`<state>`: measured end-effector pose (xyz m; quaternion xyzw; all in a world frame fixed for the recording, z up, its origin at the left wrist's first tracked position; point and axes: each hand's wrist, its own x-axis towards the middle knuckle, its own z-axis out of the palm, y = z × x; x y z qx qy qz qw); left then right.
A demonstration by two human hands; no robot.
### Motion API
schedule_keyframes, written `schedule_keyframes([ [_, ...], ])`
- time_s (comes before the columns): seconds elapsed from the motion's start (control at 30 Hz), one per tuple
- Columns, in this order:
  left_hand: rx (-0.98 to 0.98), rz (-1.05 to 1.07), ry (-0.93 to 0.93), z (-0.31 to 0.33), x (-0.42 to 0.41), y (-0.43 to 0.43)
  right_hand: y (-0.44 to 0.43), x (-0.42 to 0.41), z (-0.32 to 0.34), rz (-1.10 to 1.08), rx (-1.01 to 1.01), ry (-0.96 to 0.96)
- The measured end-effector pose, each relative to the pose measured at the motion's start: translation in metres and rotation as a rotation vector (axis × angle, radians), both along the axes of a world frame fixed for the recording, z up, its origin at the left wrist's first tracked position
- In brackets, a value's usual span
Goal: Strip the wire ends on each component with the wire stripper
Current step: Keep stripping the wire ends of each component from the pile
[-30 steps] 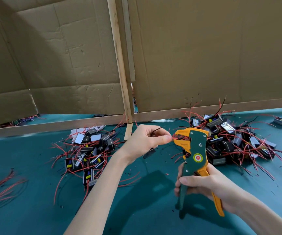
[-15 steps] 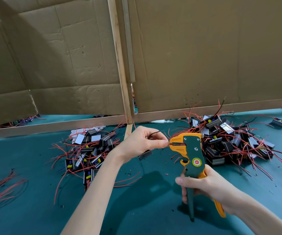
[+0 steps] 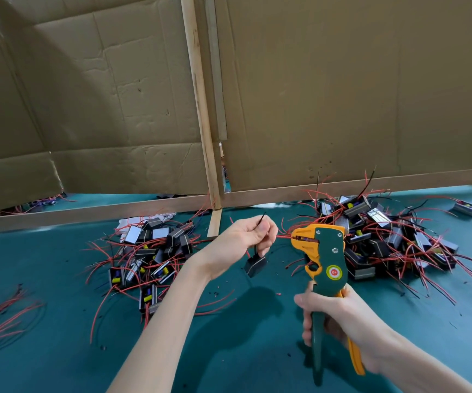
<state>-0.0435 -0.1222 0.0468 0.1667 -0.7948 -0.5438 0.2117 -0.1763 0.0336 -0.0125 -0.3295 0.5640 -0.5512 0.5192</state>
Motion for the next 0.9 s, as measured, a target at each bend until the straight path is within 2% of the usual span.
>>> schedule_keyframes([
  [0.07,0.06,0.011,0.005,0.0,-0.003,0.0,-0.002,0.002,-0.003,-0.046,0.016,0.003],
  [0.17,0.282,-0.032,0.041,0.001,-0.008,0.008,-0.006,-0.005,-0.008,-0.144,0.036,0.004],
  [0.2,0.299,-0.036,0.047,-0.001,-0.011,0.009,-0.006,-0.008,-0.007,-0.138,0.018,-0.023],
  [0.33,0.103,0.089,0.055,-0.003,-0.013,0.008,-0.009,-0.014,0.003,0.042,-0.162,-0.104],
  [0.43,0.004,0.13,0.053,0.002,-0.006,0.002,-0.009,-0.017,-0.001,0.119,-0.199,-0.048],
  [0.53,-0.078,0.124,-0.002,0.008,0.001,-0.001,-0.01,-0.019,-0.005,0.147,-0.195,-0.076],
  [0.73,-0.117,0.062,-0.061,0.012,0.003,0.004,-0.012,-0.023,-0.008,0.212,-0.228,-0.105],
  [0.9,-0.188,0.091,-0.071,0.01,0.001,0.006,-0.012,-0.023,-0.008,0.216,-0.278,-0.091],
])
